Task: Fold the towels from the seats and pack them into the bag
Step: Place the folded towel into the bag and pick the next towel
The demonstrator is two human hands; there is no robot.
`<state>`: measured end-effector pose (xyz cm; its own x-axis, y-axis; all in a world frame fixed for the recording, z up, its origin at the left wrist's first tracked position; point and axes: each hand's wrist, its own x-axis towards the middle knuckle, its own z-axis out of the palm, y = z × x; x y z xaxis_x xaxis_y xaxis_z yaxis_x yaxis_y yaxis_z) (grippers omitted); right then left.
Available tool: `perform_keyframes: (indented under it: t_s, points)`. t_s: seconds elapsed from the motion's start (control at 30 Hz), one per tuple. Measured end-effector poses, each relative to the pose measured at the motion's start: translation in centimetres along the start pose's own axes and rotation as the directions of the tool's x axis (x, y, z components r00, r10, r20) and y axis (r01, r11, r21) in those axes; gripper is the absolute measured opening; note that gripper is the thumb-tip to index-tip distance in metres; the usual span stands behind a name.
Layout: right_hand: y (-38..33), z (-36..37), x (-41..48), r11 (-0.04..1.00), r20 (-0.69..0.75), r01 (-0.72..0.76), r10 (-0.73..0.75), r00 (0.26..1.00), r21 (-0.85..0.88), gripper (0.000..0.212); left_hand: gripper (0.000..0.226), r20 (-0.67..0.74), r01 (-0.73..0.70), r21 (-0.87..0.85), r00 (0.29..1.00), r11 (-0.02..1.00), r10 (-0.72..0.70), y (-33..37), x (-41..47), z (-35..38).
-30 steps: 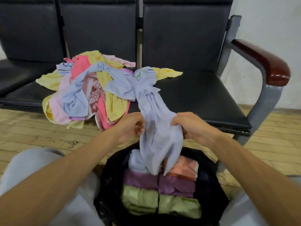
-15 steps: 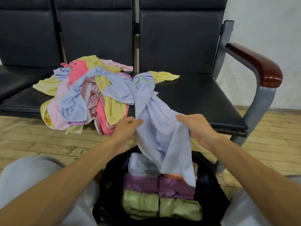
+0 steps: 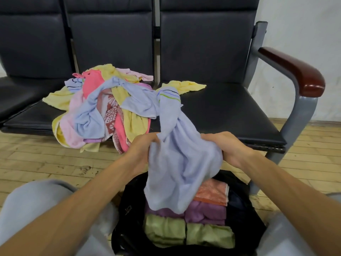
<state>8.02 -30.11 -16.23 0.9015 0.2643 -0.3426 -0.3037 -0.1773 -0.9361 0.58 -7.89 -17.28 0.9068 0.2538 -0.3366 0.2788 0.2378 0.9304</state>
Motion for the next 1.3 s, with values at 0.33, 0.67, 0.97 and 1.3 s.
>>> perform_keyframes:
  t_s: [0.33, 0.67, 0.97, 1.3]
  points:
    - [0.3, 0.8, 0.8, 0.995, 0.053, -0.031, 0.026, 0.998, 0.098, 0.006, 0.016, -0.069, 0.057, 0.307, 0.997, 0.95, -0.037, -1.3, -0.3, -1.4]
    - [0.8, -0.3, 1.8, 0.985, -0.021, -0.132, 0.13, 0.991, -0.11, 0.007, 0.025, -0.027, 0.024, 0.189, 0.999, 0.982, -0.02, -0.5, -0.6, -3.3]
    - [0.5, -2.5, 1.4, 0.988, 0.007, -0.156, 0.156, 0.988, -0.018, 0.026, 0.006, -0.19, -0.117, 0.177, 0.97, 0.977, 0.15, -0.2, -0.5, -4.3]
    - [0.0, -2.8, 0.3, 0.955, -0.018, -0.167, 0.168, 0.986, -0.243, 0.032, 0.013, -0.145, -0.109, 0.295, 0.977, 0.949, 0.157, 0.3, -0.2, -4.4]
